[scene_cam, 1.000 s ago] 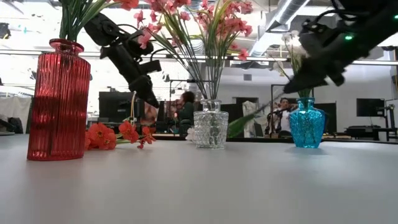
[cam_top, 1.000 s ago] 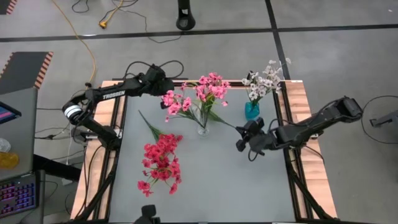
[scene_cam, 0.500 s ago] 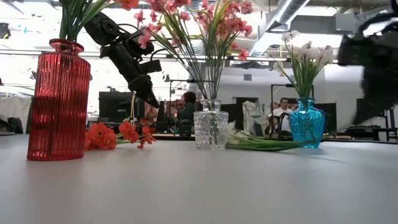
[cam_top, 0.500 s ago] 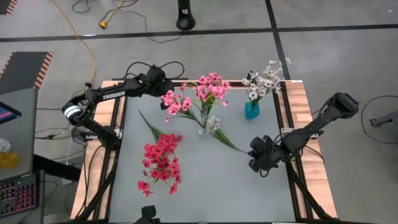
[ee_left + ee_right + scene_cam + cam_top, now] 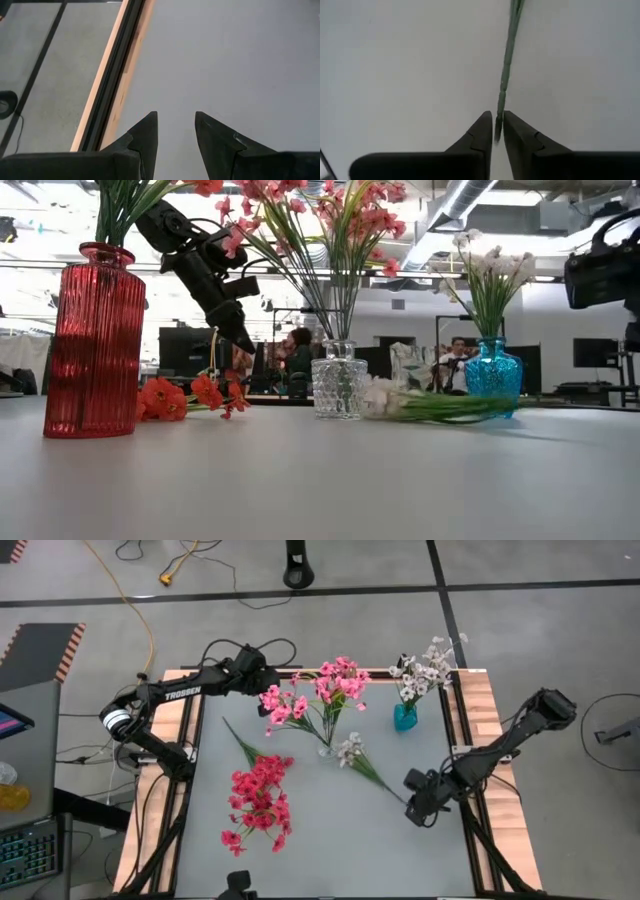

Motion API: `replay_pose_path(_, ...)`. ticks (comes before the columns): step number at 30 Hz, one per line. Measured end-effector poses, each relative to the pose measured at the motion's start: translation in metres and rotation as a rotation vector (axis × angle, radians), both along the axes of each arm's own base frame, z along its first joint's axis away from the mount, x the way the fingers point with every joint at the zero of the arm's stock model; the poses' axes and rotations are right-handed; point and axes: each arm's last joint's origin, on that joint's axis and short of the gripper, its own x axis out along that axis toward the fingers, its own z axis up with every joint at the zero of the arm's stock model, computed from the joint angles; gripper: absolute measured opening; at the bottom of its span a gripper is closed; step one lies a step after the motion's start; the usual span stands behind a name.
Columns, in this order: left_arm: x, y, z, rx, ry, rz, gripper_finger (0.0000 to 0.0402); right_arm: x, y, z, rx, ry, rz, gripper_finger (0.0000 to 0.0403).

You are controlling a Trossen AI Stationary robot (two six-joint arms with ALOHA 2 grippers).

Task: Sort flowers into vase by color
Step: Put the white flowers into the blue base

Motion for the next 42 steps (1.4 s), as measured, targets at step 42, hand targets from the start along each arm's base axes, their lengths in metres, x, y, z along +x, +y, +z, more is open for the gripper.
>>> replay_pose_path(42,0.0,-0.001,-0.001,-0.016,-0.005,-0.015,0.0119,0.072,-0.069,-0.007,-0.269,-0.22,0.011,0.0225)
